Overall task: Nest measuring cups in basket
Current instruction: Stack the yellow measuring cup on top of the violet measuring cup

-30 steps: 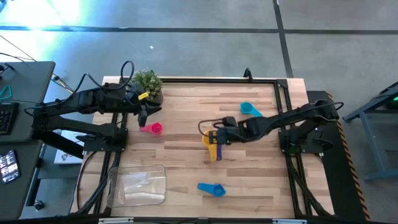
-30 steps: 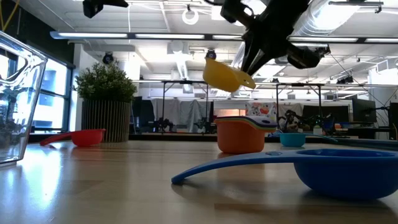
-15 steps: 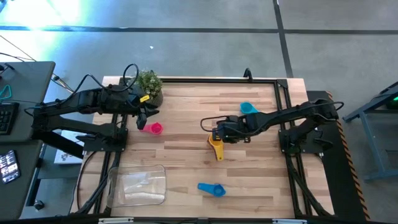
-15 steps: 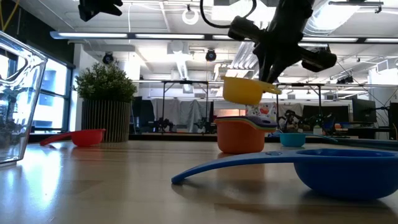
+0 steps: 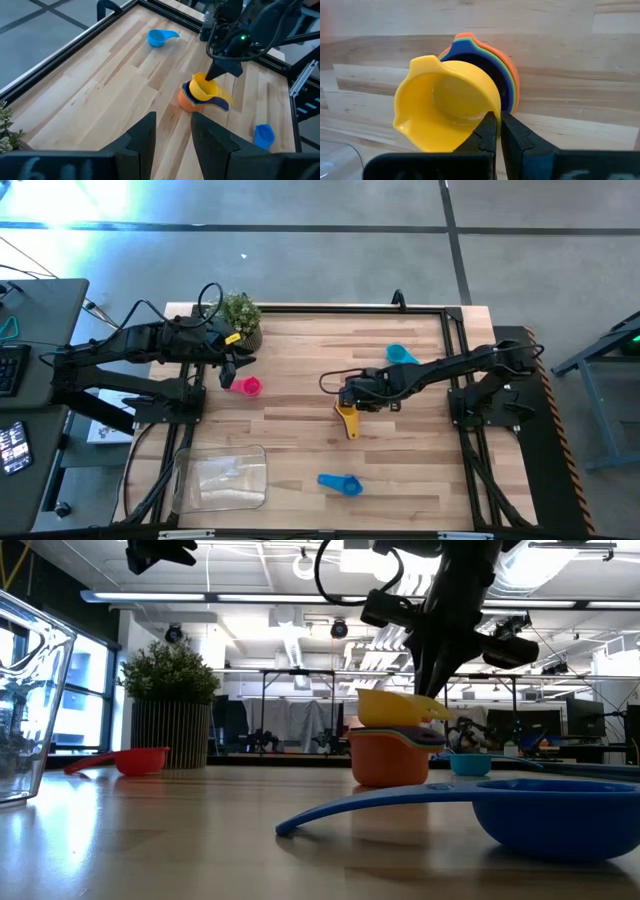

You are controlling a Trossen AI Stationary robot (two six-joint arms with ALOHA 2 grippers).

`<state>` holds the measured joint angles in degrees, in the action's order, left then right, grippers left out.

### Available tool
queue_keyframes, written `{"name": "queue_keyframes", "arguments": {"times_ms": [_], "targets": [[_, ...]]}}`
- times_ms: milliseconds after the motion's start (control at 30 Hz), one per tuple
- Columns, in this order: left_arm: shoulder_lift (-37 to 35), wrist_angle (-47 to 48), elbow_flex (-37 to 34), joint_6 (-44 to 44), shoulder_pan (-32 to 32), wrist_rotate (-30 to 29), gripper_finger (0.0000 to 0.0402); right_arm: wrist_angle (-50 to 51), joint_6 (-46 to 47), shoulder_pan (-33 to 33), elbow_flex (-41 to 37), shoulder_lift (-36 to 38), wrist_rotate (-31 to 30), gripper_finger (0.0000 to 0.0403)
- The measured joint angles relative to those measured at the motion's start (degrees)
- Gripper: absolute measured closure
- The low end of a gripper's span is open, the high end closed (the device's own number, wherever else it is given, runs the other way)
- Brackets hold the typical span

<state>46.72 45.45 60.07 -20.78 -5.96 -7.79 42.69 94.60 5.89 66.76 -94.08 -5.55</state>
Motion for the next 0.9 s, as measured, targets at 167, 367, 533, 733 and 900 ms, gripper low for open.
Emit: {"name": "queue_keyframes", "arguments": {"times_ms": [167,367,533,733,900], "targets": [[0.0,0.0,0.0,0.0,0.0,0.0,0.0287,0.0,0.5,-0.5,0.0,-0.4,0.8,0.0403],[0.0,0.0,0.0,0.0,0.0,-0.1,0.0287,0.4,0.5,-1.2,0.0,-0.4,1.1,0.0403],[0.0,0.0,0.0,-0.1,0.0,-0.1,0.0287,1.3,0.4,-1.4,0.0,-0.4,1.2,0.0389],[0.0,0.0,0.0,-0.1,0.0,-0.1,0.0287,1.4,-0.3,-1.4,0.0,-0.4,1.1,0.0342],[0.0,0.0,0.0,-0.1,0.0,-0.1,0.0287,1.1,0.5,-1.4,0.0,-0.4,1.5,0.0318]]}}
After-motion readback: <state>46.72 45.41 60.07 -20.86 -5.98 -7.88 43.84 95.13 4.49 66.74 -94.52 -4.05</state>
